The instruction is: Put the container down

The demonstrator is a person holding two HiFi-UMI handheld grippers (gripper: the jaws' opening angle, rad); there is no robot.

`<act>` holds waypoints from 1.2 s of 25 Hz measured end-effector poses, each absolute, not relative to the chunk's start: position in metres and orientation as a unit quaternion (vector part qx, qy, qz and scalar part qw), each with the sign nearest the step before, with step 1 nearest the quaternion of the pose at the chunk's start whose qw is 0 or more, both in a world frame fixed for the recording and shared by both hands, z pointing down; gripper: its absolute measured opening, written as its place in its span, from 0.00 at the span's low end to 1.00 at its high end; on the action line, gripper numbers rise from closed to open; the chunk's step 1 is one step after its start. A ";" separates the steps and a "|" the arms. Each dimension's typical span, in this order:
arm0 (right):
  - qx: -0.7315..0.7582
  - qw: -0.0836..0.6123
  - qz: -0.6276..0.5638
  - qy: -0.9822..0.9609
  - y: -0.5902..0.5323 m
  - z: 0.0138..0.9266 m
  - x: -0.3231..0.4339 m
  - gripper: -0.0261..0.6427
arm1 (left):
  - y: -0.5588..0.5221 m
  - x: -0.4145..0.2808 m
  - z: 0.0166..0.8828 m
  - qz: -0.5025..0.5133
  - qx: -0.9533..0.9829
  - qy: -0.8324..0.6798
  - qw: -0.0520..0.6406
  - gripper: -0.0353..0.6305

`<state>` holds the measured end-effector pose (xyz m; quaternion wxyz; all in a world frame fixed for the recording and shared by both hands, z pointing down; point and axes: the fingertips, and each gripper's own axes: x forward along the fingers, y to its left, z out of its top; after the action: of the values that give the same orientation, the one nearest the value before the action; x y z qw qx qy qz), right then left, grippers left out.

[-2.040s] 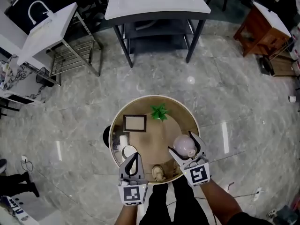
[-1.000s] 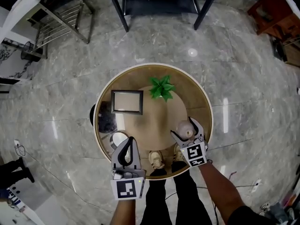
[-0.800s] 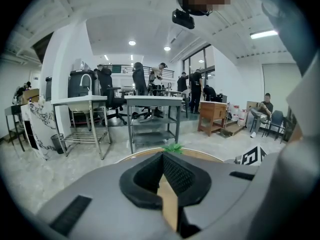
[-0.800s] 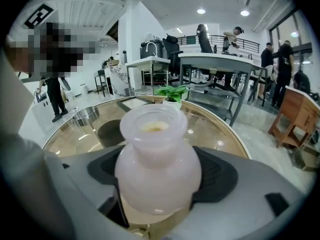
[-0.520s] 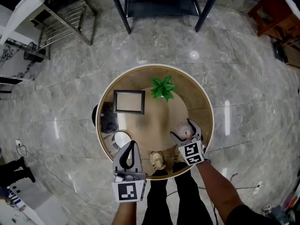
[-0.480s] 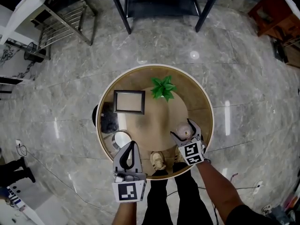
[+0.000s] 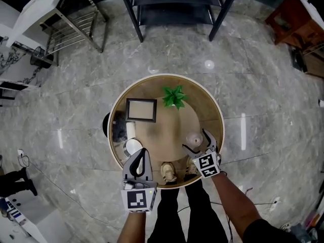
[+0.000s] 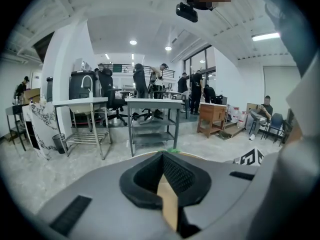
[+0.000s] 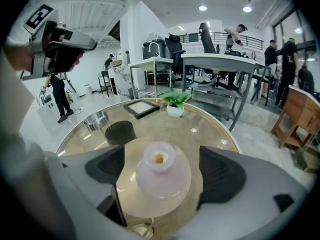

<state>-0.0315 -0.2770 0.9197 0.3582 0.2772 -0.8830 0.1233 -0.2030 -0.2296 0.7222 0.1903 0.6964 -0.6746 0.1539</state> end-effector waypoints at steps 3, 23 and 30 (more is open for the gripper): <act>0.275 0.330 0.109 -0.896 -0.272 0.865 -0.029 0.70 | -0.230 -0.202 0.694 0.152 0.700 -0.672 0.189 0.04; 0.330 0.139 -0.013 -0.934 -0.252 0.455 -0.038 0.36 | -0.209 -0.185 0.457 0.052 0.728 -0.670 0.138 0.04; 0.347 0.090 -0.039 -0.933 -0.238 0.397 -0.044 0.11 | -0.206 -0.186 0.417 0.034 0.735 -0.670 0.098 0.04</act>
<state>-0.0438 -0.2376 0.3973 0.0905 0.3473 -0.9326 -0.0391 -0.1861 -0.2060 0.4174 0.0976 0.7348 -0.6703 0.0343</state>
